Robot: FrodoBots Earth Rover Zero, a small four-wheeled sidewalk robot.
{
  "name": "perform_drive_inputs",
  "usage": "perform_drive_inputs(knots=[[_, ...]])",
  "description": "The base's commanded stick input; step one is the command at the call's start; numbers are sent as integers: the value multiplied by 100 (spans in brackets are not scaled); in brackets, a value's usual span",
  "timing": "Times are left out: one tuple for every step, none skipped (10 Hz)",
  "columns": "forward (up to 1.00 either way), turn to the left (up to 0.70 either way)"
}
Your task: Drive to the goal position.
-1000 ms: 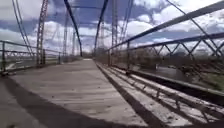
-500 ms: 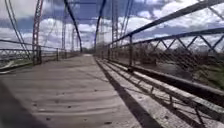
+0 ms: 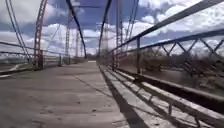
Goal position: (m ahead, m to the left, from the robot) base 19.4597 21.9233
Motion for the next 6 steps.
perform_drive_inputs(knots=[[100, 0], [100, 0], [100, 0], [100, 0], [100, 0], [100, 0]])
